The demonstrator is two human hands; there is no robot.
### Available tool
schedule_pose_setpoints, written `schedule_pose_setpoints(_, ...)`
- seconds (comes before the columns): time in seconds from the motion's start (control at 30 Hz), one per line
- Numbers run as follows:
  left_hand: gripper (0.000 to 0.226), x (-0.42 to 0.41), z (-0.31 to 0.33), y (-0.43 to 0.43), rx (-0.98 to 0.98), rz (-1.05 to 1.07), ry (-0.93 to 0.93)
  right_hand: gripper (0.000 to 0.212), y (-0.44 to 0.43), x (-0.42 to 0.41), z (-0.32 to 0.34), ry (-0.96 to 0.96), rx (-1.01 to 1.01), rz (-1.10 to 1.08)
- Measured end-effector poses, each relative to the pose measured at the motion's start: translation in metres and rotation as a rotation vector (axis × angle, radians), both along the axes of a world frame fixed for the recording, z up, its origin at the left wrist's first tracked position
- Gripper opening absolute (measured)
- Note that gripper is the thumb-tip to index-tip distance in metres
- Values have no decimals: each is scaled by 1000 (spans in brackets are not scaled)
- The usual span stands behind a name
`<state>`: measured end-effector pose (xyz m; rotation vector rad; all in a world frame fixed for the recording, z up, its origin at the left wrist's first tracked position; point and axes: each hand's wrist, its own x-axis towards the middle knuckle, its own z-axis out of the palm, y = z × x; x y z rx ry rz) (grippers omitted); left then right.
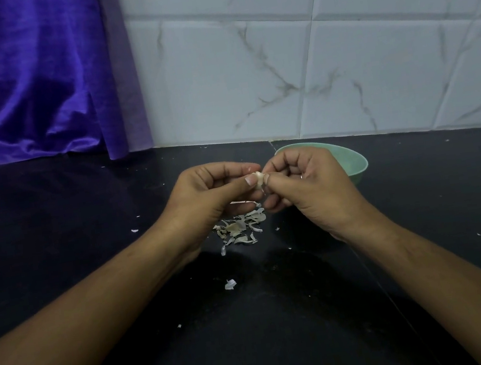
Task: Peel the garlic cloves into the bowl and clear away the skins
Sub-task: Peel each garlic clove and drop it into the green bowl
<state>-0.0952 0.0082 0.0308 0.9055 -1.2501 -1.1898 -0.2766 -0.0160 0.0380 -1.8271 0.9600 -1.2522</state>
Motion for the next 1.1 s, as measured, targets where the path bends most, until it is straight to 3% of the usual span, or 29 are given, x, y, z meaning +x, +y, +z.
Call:
schedule_pose_setpoints(0.33,19,2,0,-3,28,-39,-15,15,1,3,2,-83,154,63)
schedule_pose_setpoints(0.53,22,0,0,-1,32,-13,0,8,2,6,1,-94,177,96)
schedule_pose_setpoints(0.97,25,3,4,-3,38,-50,107,17,2,2,6,-212,284,168)
schedule_pose_setpoints(1.1,37,6,7,-4,17,-46,141,12,3,0,9,-276,312,170)
